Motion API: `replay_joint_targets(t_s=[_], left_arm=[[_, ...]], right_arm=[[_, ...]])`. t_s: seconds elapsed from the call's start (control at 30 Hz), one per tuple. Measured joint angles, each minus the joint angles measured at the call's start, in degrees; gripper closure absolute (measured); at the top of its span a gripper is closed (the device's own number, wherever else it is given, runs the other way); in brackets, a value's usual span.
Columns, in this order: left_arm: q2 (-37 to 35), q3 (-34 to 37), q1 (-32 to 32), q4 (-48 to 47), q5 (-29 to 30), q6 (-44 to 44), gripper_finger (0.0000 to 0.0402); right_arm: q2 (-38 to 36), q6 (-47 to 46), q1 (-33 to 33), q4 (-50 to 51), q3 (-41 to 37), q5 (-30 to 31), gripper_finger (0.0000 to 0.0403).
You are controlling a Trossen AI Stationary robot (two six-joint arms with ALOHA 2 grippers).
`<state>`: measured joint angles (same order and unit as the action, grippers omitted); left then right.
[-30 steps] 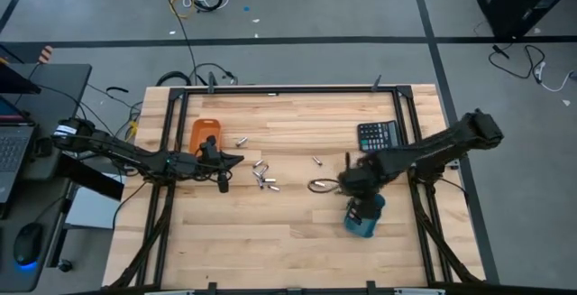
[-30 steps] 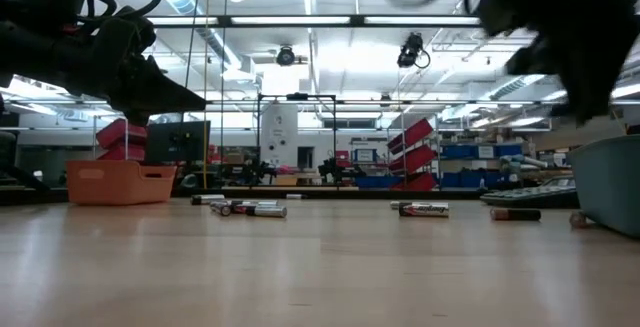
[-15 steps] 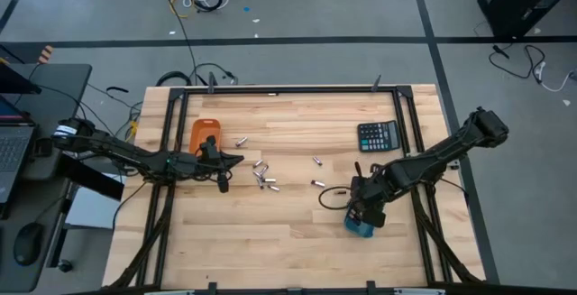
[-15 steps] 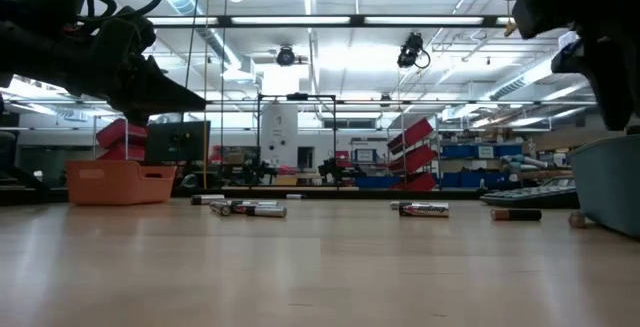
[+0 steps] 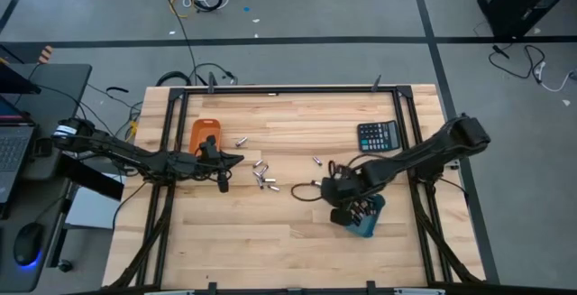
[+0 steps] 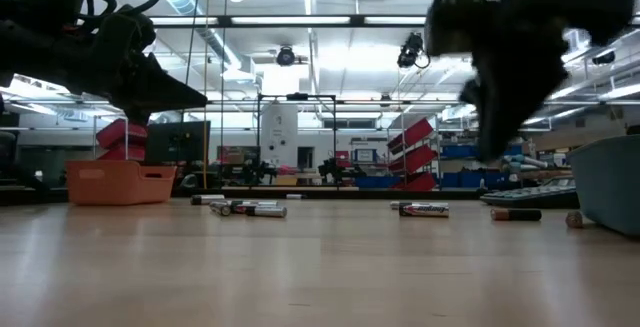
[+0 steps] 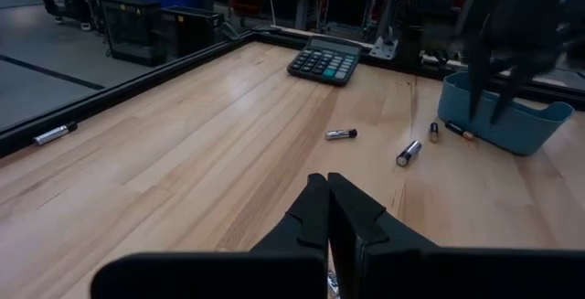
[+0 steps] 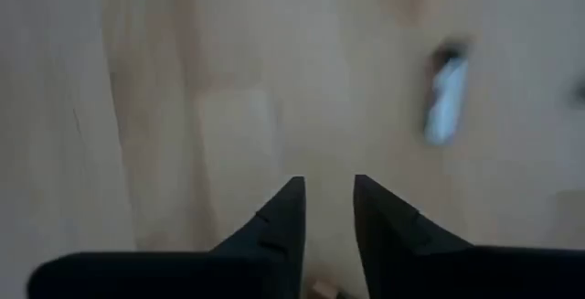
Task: Sort batteries
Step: Put the black battery into the blue bin
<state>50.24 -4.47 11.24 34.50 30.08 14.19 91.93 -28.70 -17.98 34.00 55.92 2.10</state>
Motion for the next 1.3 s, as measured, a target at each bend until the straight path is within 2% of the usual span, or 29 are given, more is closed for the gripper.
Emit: replay_joint_targets(t_s=[0.17,0.43,0.53,0.6,0.7,0.93,1.07,1.3], left_arm=[[0.00,0.00,-0.01,0.00,-0.01,0.00,0.0401],[0.00,0.00,-0.01,-0.09,-0.15,0.00,0.0401],[0.00,0.00,0.01,-0.14,-0.30,0.02,0.0401],[0.00,0.00,0.00,-0.15,-0.30,0.00,0.0401],[0.00,0.00,-0.01,-0.09,-0.28,-0.37,0.0401],[0.00,0.00,0.01,0.04,-0.20,-0.38,0.0401],[0.00,0.00,0.00,0.04,-0.14,-0.38,0.0401],[0.00,0.00,0.00,0.07,-0.12,-0.39,0.0401]], right_arm=[[3.93,0.03,-0.25,1.59,-0.07,-9.37,0.0359],[3.00,0.39,-3.92,8.97,-0.07,-17.76,0.0395],[2.53,-0.07,-5.26,12.24,-0.05,-18.38,0.0402],[2.29,-0.13,-5.63,12.76,-0.05,-17.24,0.0400],[2.13,0.98,-5.56,11.82,-0.06,-11.64,0.0394],[2.15,12.80,-5.42,12.13,-0.04,0.09,0.0365],[2.15,16.93,-5.30,12.53,-0.04,3.54,0.0341],[2.17,18.36,-4.46,12.52,-0.07,3.13,0.0311]])
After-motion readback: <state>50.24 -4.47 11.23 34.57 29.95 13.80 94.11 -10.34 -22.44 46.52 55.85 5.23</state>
